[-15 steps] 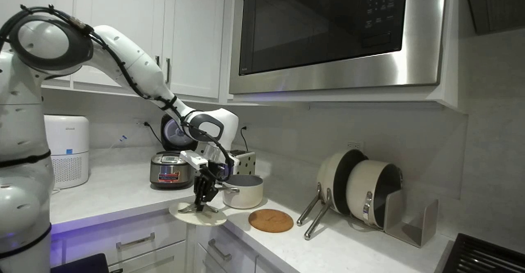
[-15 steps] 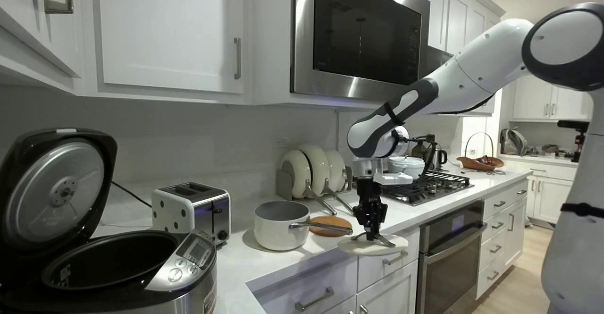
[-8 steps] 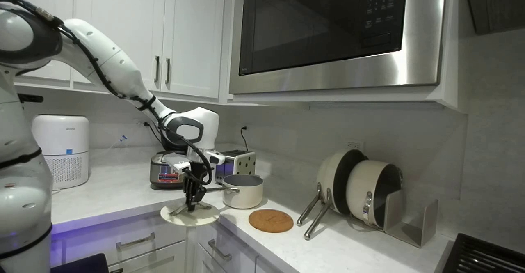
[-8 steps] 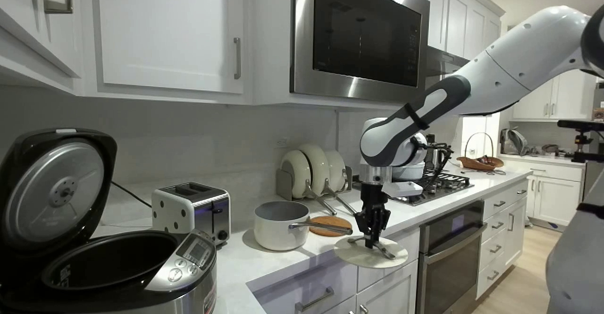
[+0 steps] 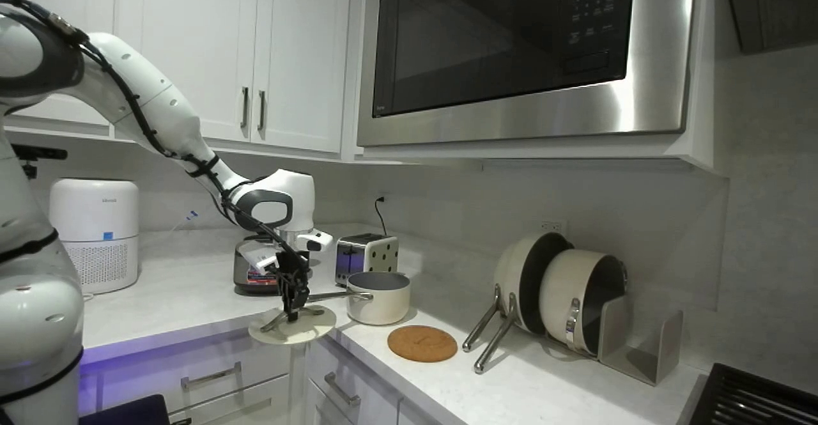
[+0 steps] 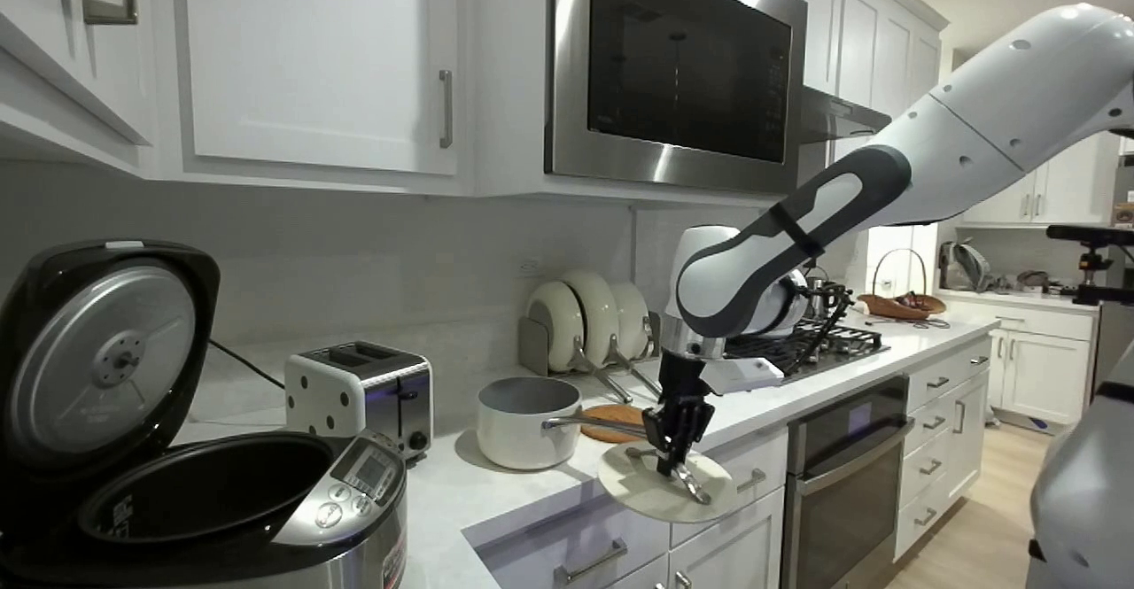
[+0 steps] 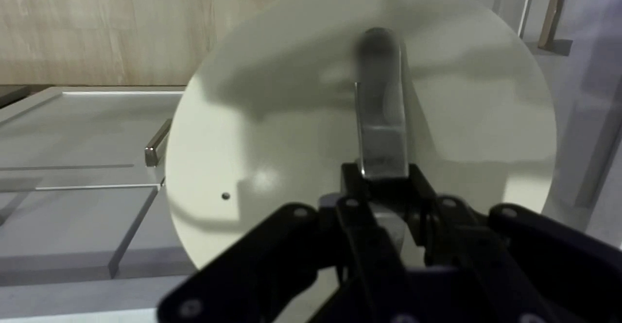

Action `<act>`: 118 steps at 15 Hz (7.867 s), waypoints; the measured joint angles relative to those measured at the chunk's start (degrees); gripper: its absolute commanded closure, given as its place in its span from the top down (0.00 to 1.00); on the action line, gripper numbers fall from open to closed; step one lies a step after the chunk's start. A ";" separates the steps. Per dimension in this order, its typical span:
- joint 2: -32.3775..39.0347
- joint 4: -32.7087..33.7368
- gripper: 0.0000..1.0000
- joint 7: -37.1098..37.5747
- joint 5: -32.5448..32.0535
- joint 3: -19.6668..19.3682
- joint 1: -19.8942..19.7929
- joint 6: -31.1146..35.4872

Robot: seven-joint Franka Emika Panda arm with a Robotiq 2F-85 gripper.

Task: Remove the lid from the countertop and place it on the white pot

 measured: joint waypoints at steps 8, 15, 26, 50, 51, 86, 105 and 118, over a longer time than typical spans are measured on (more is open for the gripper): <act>-0.34 1.06 0.06 13.91 -0.81 8.45 2.01 2.98; -0.07 3.31 0.06 22.74 -2.99 11.49 2.07 5.80; 1.50 8.56 0.06 29.09 -9.51 13.33 1.46 6.83; 24.51 31.94 0.06 30.89 -18.41 7.02 1.30 11.06; 25.22 33.27 0.06 30.89 -18.41 6.52 1.70 9.83; 39.64 55.76 0.06 17.19 -10.50 1.99 2.82 -11.00; 42.08 58.53 0.06 17.19 -10.50 0.75 2.45 -11.07; 43.33 60.15 0.06 17.19 -10.67 0.75 2.70 -10.97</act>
